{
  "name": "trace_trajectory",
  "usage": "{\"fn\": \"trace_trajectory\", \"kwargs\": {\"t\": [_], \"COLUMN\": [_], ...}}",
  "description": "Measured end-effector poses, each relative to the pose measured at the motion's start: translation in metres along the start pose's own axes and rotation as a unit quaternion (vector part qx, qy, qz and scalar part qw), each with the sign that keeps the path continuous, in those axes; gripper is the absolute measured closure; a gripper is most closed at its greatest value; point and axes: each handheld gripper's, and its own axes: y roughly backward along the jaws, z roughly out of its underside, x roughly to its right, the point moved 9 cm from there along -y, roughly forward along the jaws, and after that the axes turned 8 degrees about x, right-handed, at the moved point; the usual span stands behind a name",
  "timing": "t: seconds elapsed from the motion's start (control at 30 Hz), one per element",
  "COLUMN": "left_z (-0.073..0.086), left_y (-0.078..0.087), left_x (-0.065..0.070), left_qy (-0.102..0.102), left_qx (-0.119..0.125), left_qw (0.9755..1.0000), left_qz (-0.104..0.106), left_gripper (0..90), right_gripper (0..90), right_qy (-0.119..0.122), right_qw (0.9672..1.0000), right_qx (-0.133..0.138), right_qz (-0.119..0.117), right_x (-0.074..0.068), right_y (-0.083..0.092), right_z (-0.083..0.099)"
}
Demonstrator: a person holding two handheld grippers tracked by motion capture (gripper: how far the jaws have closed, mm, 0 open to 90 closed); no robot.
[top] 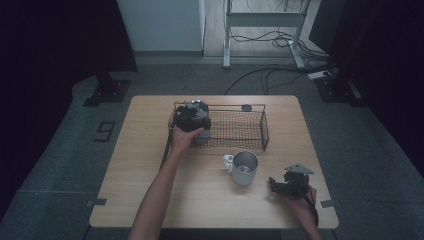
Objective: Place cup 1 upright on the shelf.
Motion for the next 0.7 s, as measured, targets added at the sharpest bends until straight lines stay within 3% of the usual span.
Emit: {"fn": "trace_trajectory", "kwargs": {"t": [0.27, 0.4, 0.7], "left_z": [-0.001, -0.015, -0.025], "left_y": [0.002, 0.014, 0.040], "left_x": [0.000, 0.004, 0.004], "left_qy": [-0.002, -0.006, -0.012], "left_qx": [0.007, 0.045, 0.071], "left_qw": [1.0000, 0.9989, 0.9974], "left_qz": [-0.004, 0.007, 0.012], "left_gripper": [2.5, 0.4, 2.1], "right_gripper": [9.7, 9.8, 9.7], "right_qy": [0.000, 0.000, 0.000], "right_qw": [1.0000, 1.0000, 1.0000], "right_qx": [0.000, 0.000, 0.000], "right_qz": [0.000, 0.000, 0.000], "right_x": [0.000, 0.000, 0.000], "right_y": [0.000, 0.000, 0.000], "right_z": [0.000, 0.000, 0.000]}}
